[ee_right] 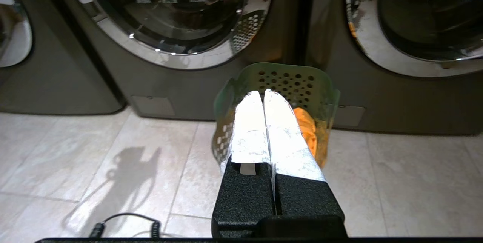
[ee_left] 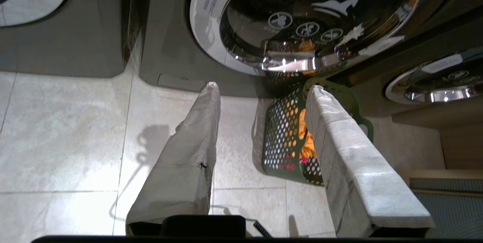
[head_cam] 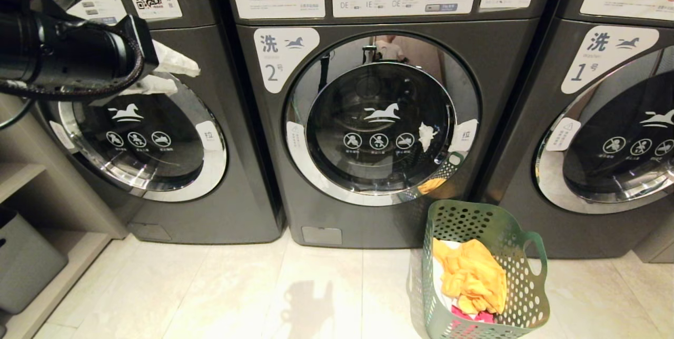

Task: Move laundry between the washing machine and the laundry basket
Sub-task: Press the washing machine door tightly with the right hand

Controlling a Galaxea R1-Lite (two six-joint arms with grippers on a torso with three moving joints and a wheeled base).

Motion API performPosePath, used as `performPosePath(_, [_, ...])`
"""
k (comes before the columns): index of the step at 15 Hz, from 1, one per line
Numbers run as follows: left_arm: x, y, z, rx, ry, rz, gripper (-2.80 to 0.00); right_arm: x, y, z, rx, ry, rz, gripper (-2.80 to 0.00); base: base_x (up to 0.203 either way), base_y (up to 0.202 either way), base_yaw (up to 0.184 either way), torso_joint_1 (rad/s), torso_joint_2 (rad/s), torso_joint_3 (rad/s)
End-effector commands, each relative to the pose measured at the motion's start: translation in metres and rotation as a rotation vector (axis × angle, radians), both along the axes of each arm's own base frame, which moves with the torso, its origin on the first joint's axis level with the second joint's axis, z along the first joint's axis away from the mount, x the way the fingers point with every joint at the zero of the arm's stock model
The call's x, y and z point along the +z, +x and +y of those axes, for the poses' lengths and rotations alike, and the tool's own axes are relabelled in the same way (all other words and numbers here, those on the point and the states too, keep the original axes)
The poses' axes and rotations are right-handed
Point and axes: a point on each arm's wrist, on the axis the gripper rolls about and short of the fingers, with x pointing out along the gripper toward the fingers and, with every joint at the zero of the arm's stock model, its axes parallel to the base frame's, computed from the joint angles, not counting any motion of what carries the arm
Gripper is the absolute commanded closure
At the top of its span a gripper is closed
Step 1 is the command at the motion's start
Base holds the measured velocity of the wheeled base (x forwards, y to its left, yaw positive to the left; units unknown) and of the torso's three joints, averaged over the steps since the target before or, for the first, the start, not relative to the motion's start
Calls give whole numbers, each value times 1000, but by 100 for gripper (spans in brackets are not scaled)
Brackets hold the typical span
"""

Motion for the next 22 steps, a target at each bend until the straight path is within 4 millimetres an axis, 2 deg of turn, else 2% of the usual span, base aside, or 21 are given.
performPosePath(1, [-3, 9, -6, -4, -3, -14, 0, 33, 40, 1, 18, 12, 178, 0, 0, 0, 0, 0, 0, 0])
performPosePath(2, [-1, 7, -5, 0, -4, -22, 0, 47, 73, 1, 35, 26, 284, 0, 0, 0, 0, 0, 0, 0])
performPosePath(4, [7, -8, -3, 0, -10, -47, 0, 57, 144, 3, 63, 51, 434, 0, 0, 0, 0, 0, 0, 0])
performPosePath(8, [23, -39, 7, 74, -6, -119, 0, 36, 289, 5, 97, 83, 508, 0, 0, 0, 0, 0, 0, 0])
performPosePath(10, [27, -68, 15, 109, -6, -155, 0, 25, 340, 6, 110, 91, 464, 0, 0, 0, 0, 0, 0, 0])
performPosePath(13, [17, -105, 27, 207, 6, -173, 0, 3, 388, 7, 119, 94, 412, 0, 0, 0, 0, 0, 0, 0])
performPosePath(16, [15, -149, 40, 239, -18, -222, 0, -23, 418, 1, 22, 76, 292, 0, 0, 0, 0, 0, 0, 0])
performPosePath(18, [13, -169, 46, 319, -3, -238, 0, -39, 437, -1, -49, 66, 219, 0, 0, 0, 0, 0, 0, 0])
performPosePath(20, [11, -187, 52, 360, 32, -258, 0, -34, 449, -2, -67, 67, 129, 0, 0, 0, 0, 0, 0, 0])
performPosePath(22, [0, -207, 59, 384, 123, -261, 0, -26, 459, -1, -63, 70, 84, 0, 0, 0, 0, 0, 0, 0])
